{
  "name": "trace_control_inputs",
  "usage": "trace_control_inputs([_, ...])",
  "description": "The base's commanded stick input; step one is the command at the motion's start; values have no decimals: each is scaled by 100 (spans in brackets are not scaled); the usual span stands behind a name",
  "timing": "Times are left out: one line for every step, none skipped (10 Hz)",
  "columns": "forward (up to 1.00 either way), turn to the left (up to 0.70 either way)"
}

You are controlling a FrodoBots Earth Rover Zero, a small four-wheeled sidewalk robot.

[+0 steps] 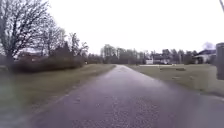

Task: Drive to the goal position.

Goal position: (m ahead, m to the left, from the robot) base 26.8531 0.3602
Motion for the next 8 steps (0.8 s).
trace_control_inputs([100,0])
trace_control_inputs([100,0])
trace_control_inputs([100,0])
trace_control_inputs([100,0])
trace_control_inputs([100,0])
trace_control_inputs([100,0])
trace_control_inputs([100,0])
trace_control_inputs([100,0])
